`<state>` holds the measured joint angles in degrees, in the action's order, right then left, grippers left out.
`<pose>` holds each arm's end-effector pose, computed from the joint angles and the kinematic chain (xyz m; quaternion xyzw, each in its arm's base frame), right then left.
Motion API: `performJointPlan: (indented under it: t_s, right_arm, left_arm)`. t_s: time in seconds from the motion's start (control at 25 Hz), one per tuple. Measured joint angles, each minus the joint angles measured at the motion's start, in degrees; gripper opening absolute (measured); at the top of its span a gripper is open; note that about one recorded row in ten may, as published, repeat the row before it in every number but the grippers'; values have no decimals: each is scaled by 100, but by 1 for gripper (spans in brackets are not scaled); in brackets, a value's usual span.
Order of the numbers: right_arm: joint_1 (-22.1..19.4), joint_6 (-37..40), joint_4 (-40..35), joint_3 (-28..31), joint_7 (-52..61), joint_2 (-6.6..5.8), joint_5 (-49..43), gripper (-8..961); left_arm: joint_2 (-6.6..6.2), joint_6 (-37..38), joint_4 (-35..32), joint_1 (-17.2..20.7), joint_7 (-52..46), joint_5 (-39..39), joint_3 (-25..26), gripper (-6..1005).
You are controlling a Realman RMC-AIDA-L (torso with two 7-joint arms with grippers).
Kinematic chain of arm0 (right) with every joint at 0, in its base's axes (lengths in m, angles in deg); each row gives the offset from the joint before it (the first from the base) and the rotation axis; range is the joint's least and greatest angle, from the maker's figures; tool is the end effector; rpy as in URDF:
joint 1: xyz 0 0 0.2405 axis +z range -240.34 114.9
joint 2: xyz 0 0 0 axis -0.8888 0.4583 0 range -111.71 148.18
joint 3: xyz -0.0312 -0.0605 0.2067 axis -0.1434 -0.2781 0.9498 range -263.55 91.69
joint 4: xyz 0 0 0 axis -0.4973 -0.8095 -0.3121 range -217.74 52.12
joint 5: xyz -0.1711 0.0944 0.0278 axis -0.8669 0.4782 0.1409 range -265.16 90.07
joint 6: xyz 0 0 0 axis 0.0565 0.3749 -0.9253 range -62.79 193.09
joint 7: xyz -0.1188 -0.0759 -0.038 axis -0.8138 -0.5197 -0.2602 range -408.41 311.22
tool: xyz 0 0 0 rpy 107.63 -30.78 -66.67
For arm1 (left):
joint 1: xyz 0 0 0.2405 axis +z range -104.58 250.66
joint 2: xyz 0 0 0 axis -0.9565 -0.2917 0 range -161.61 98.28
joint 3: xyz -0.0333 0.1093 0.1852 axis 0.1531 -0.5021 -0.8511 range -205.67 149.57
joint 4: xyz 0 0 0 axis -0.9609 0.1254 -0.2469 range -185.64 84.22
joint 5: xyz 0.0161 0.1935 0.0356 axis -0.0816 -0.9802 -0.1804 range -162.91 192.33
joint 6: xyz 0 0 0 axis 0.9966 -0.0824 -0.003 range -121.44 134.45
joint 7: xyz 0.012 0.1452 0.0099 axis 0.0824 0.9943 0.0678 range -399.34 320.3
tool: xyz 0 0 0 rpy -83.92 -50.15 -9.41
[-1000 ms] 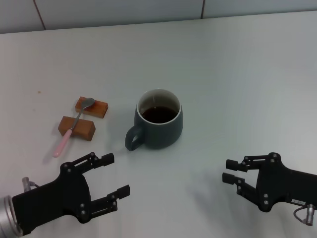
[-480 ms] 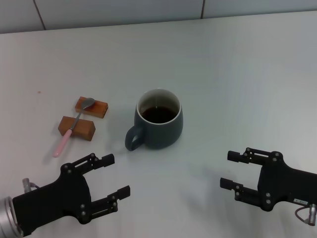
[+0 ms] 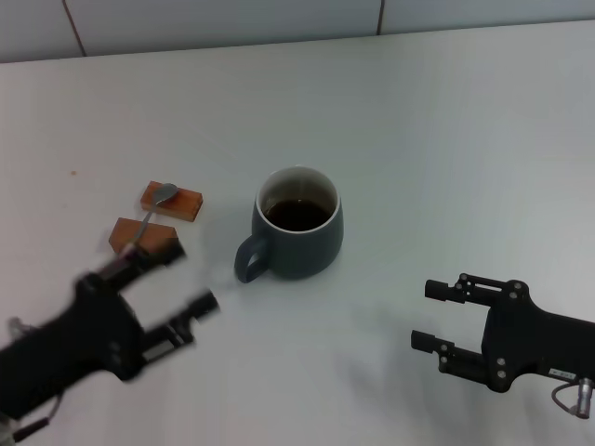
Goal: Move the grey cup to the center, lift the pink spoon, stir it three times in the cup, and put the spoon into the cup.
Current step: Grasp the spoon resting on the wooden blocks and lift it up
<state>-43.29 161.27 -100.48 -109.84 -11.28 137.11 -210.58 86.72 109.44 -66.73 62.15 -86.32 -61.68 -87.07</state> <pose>0.2774 0.2072 -0.0193 -0.9338 0.1042 0.2928 0.1774 -0.2541 0.1892 -0.0030 -0.8491 -0.1848 -0.4544 0.1959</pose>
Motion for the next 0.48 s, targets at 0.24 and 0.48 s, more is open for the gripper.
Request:
performJointPlan:
  t_s: [0.24, 0.48]
  right_arm:
    - [33, -3, 0, 0, 10, -4, 0, 614]
    - [80, 18, -104, -25, 149, -6, 0, 615]
  left_arm:
    - [-25, 844, 468, 25, -1728, 551, 1322, 766]
    - [-31, 220, 484, 383, -3992, 572, 2572, 768]
